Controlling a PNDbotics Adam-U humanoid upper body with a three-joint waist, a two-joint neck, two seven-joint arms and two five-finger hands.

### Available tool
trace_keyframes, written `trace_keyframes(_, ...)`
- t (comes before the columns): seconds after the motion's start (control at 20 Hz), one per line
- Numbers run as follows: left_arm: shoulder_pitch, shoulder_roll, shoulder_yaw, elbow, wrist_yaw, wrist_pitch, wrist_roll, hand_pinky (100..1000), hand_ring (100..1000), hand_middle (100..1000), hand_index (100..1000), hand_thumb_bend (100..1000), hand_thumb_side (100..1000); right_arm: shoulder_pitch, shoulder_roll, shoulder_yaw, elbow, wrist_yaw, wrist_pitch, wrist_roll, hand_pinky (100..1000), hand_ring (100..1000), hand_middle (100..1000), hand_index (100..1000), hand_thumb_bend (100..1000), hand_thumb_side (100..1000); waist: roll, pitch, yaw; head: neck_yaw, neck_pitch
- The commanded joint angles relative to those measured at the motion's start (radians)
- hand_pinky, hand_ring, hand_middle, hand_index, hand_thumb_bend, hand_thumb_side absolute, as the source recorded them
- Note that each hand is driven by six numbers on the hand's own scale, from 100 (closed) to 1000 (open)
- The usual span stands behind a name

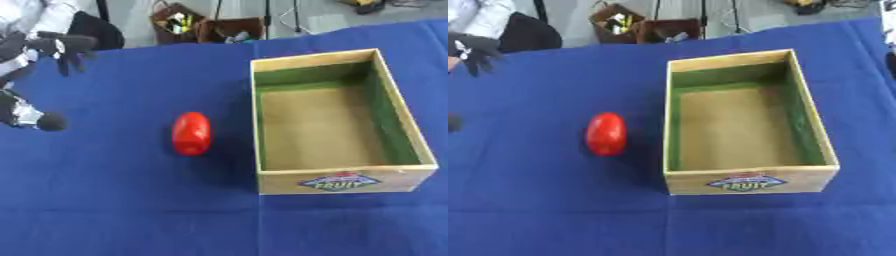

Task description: Pick up objects on the table and place them in the box.

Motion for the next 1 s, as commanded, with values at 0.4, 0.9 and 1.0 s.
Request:
trace_keyframes(0.4,-0.115,-0.046,-0.056,0.077,-0.136,0.033,-0.171,608,737,805,1000,999,648,-0.011,-0.007,0.003,-0.02,-0.012,0.001,0.009,903,918,571,715,100,751,0.004,-0.029,-0.011,0.0,-0.002)
trace_keyframes(0.9,-0.192,-0.108,-0.08,0.102,-0.336,0.07,-0.202,678,794,856,1000,938,627,-0.011,-0.002,0.007,-0.02,-0.018,0.006,0.014,905,919,569,713,100,743,0.006,-0.03,-0.018,0.015,-0.006)
trace_keyframes(1.0,-0.199,-0.125,-0.088,0.108,-0.362,0.07,-0.2,683,799,858,1000,938,621,-0.013,-0.001,0.008,-0.02,-0.019,0.005,0.013,904,918,569,713,100,742,0.005,-0.031,-0.019,0.018,-0.007)
